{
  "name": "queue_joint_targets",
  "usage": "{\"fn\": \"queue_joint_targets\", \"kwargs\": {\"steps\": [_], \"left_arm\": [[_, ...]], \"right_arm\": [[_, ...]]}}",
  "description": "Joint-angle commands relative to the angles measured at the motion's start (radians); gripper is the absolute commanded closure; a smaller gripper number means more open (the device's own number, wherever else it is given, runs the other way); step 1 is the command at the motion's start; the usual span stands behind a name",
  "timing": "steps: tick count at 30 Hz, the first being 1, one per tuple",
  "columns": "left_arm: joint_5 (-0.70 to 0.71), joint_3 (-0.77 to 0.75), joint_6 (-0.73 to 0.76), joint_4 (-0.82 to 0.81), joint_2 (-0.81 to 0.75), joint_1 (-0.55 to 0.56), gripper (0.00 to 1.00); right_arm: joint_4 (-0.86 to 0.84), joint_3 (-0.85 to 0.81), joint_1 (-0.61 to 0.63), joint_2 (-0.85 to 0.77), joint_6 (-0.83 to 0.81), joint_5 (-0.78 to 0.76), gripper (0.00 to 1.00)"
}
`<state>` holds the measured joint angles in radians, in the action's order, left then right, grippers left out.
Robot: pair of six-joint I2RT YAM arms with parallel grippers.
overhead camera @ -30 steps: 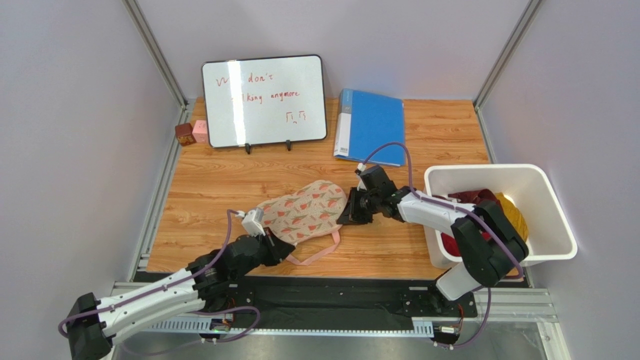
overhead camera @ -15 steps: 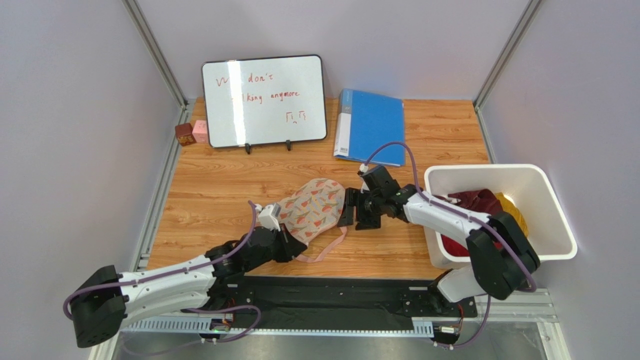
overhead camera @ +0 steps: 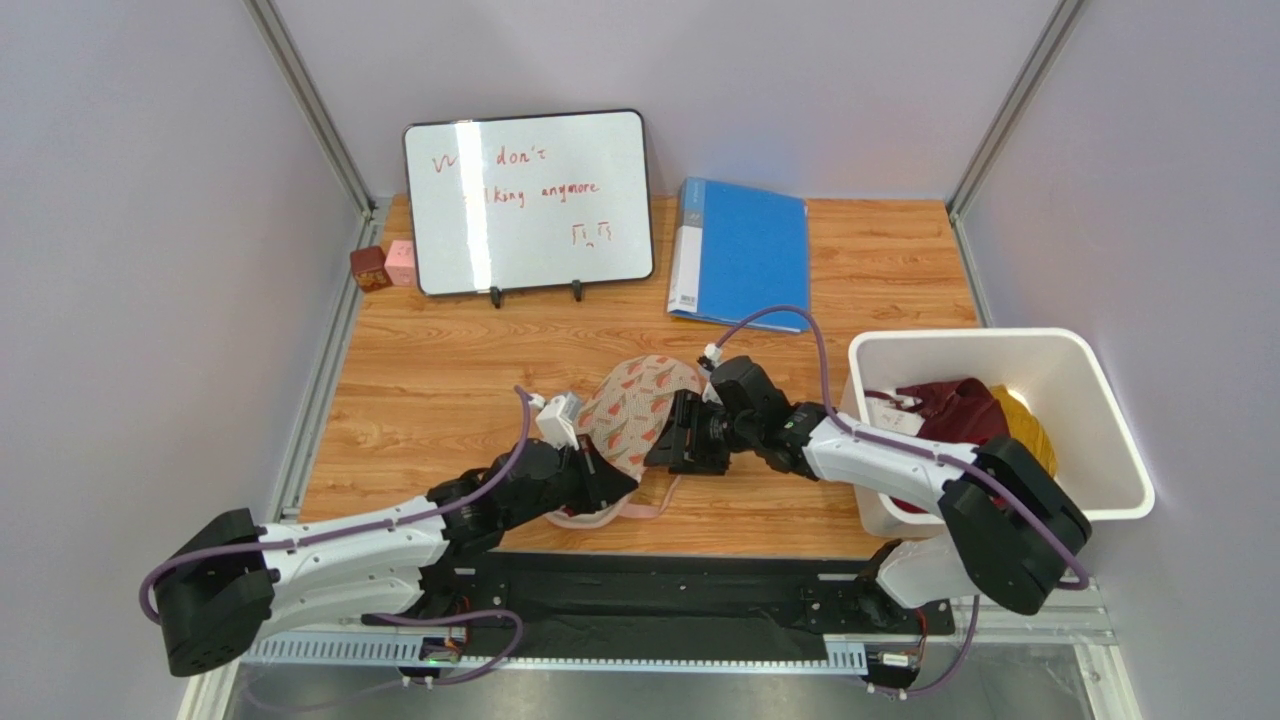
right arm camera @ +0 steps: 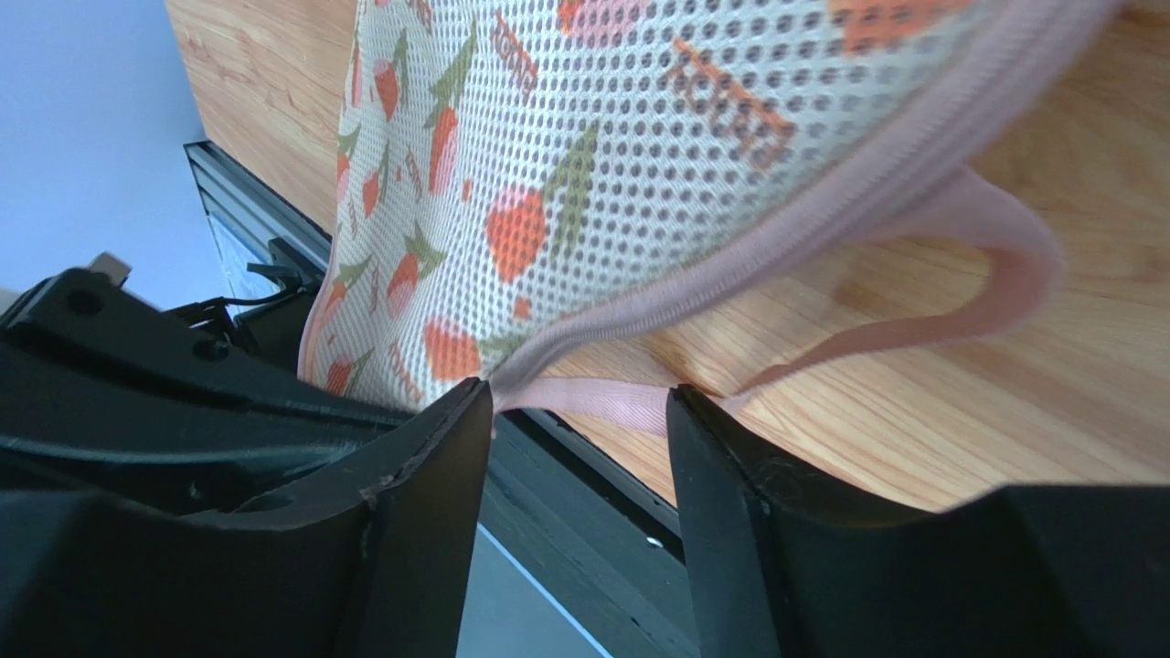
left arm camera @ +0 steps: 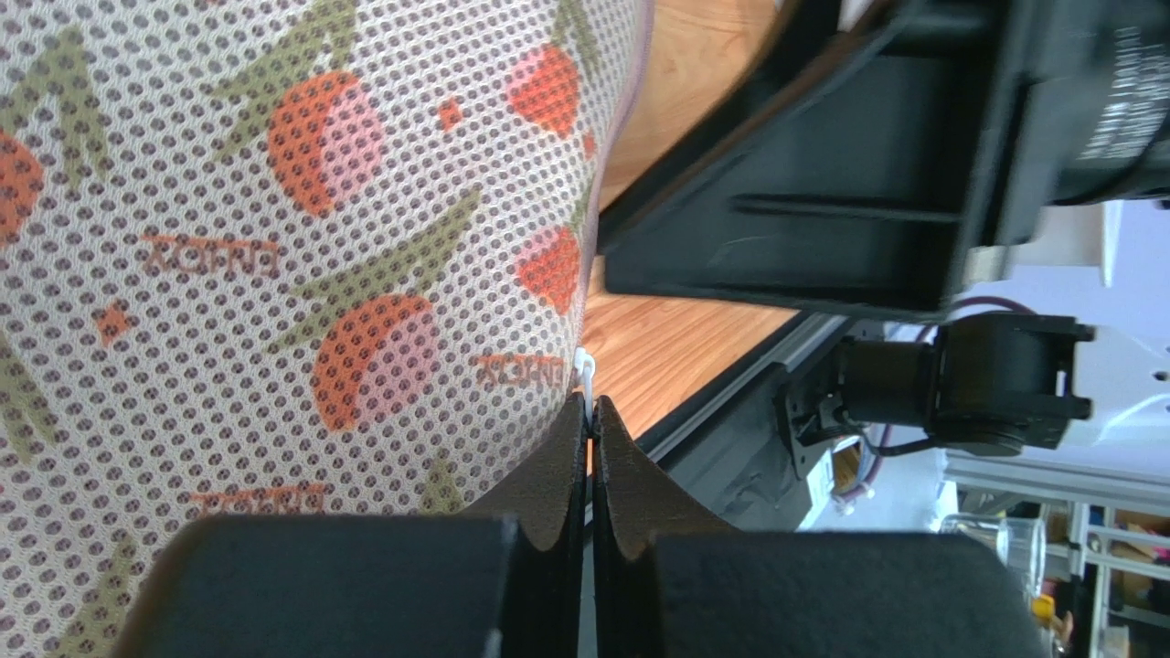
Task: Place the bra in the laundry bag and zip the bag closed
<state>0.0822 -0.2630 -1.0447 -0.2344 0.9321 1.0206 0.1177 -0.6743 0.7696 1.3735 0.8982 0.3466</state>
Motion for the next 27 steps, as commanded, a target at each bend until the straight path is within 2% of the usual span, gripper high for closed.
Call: {"fn": "queue_joint_targets", "kwargs": {"steps": [1, 6, 7, 9, 13, 16, 22, 25, 27], "left_arm": [[-0.029, -0.045, 0.023, -0.065, 0.005, 0.003, 1.00], [-0.039, -0.038, 0.012, -0.063, 0.016, 0.003, 1.00], [-0.039, -0.033, 0.011, -0.059, 0.019, 0.003, 1.00], [-0.032, -0.028, -0.001, -0.028, 0.017, 0.003, 1.00], [0.001, -0.028, 0.025, 0.105, -0.013, 0.003, 1.00], [0.036, 0.005, 0.014, 0.228, -0.091, 0.003, 1.00], [0.097, 0.109, -0.070, 0.493, -0.463, 0.003, 1.00], [0.088, 0.149, -0.072, 0.509, -0.605, 0.003, 1.00], [0.068, 0.160, -0.066, 0.494, -0.636, 0.003, 1.00]], "right_arm": [[-0.150, -0.022, 0.033, 0.065, 0.091, 0.011, 0.48], [-0.161, -0.024, 0.034, 0.105, 0.122, -0.010, 0.60], [-0.156, -0.024, 0.034, 0.105, 0.123, -0.017, 0.69], [-0.132, -0.031, 0.027, 0.099, 0.122, -0.037, 0.76], [-0.078, -0.039, -0.012, 0.091, 0.096, -0.041, 0.98], [-0.052, -0.042, -0.062, 0.095, 0.044, -0.011, 1.00], [-0.047, -0.092, -0.174, 0.127, -0.140, 0.149, 1.00], [-0.009, -0.143, -0.171, 0.174, -0.248, 0.218, 1.00], [0.000, -0.185, -0.167, 0.199, -0.266, 0.247, 1.00]]}}
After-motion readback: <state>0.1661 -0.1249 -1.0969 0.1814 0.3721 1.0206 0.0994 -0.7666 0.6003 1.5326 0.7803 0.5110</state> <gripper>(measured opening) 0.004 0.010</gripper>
